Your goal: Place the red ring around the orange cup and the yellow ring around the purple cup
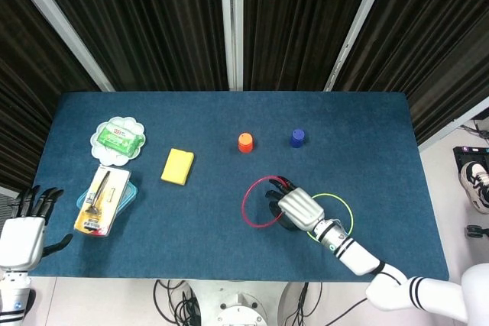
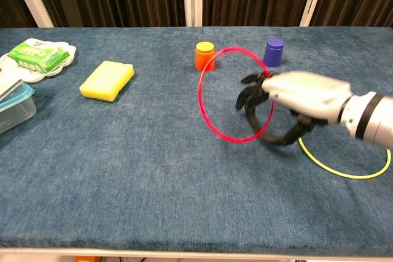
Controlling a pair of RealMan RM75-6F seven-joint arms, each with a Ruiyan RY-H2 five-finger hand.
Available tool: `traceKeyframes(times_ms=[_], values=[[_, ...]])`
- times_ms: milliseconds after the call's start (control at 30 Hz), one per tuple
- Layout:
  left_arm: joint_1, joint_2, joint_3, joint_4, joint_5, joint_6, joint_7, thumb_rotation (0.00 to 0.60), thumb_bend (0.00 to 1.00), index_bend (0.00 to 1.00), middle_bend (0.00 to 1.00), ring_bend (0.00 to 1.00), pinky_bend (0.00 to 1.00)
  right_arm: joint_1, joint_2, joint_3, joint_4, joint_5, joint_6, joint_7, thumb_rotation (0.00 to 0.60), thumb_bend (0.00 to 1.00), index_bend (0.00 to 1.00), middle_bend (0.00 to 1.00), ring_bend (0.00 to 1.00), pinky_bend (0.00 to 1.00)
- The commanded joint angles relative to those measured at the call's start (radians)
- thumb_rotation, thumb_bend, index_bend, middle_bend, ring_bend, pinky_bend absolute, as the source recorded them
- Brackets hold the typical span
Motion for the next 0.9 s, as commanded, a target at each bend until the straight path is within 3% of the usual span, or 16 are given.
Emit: traceKeyframes(times_ms=[33,267,467,900], values=[[-0.001,0.001,0.0,-0.001,0.002,0.001,0.001,0.6,0.12,0.16,0.12,0.02,0.0,0.026,0.053,0.043,-0.037,0.048,-0.035,0.023,0.6,0.33,0.64,0.24,0.0,0.0],[0.003,0.002,0.003,-0.011,0.004,0.005,0.01,0.6,0.12,0.16,0.12,0.02,0.0,0.15,0.145,0.157,-0.067,0.208,-0.228,0.003,0.6,0.33,0.64,0.24,0.0,0.0],[0.007,0.007,0.004,-0.023,-0.002,0.005,0.024,0.6,0.12,0.16,0.12,0.02,0.0,0.276,0.134,0.22,0.003,0.401,-0.391,-0.074,0.6,0.33,0.64,0.23,0.0,0.0],[0.015,0.008,0.006,-0.024,-0.014,0.006,0.021,0.6,0.12,0.16,0.12,0.02,0.0,0.428,0.037,0.195,0.144,0.692,-0.448,-0.214,0.6,0.31,0.59,0.22,0.0,0.0]])
